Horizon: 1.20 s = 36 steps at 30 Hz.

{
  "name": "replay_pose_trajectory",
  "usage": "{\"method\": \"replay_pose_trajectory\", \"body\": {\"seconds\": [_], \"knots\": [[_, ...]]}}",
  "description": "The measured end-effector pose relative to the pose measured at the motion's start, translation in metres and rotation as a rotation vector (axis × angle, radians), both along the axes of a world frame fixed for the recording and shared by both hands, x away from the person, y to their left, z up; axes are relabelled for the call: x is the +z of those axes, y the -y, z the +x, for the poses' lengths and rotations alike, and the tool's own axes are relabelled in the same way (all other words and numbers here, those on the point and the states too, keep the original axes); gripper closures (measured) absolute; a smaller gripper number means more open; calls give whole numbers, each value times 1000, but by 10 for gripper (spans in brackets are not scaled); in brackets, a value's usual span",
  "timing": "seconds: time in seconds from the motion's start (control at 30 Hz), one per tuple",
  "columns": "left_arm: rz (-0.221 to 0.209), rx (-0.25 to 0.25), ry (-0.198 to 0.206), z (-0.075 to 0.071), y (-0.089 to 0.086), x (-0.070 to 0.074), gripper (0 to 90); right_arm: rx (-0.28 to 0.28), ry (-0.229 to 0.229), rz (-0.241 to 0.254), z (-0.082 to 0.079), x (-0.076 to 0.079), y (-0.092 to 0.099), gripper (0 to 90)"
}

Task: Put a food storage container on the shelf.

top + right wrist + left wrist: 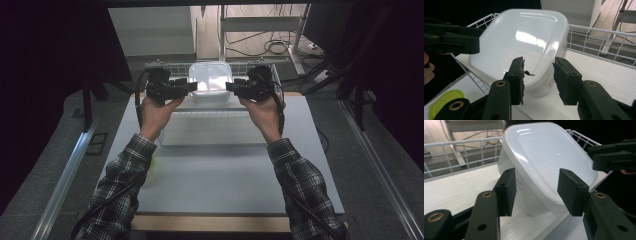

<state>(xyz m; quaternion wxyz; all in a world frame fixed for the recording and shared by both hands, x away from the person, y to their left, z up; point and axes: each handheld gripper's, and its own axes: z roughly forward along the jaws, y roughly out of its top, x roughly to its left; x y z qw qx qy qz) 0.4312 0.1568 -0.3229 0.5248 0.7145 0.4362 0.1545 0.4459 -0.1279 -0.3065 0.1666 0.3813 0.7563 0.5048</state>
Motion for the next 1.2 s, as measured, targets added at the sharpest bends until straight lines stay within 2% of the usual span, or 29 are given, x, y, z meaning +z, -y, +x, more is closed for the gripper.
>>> {"method": "replay_pose_trajectory", "body": {"seconds": [0.23, 0.37, 0.47, 0.67, 0.87, 0.97, 1.13, 1.2], "knots": [[19, 25, 10, 8, 1, 1, 488, -8, 18, -16, 1, 3, -3, 601], [33, 26, 31, 7, 3, 3, 393, -10, 27, -5, 1, 4, -1, 564], [-13, -1, 63, 0, 2, 5, 350, 6, 46, 10, -2, 4, 4, 509], [20, -69, 96, -18, 7, 0, 240, 49, 68, 33, -11, 1, 13, 378], [46, -111, 108, -35, 9, -6, 135, 72, 89, 7, -23, -7, 15, 252], [62, -132, 114, -42, 8, -10, 100, 86, 99, -5, -31, -11, 16, 208], [66, -149, 118, -55, 8, -17, 74, 113, 108, -3, -42, -15, 20, 156], [67, -158, 131, -61, 9, -20, 62, 126, 106, 0, -47, -17, 22, 131]]}}
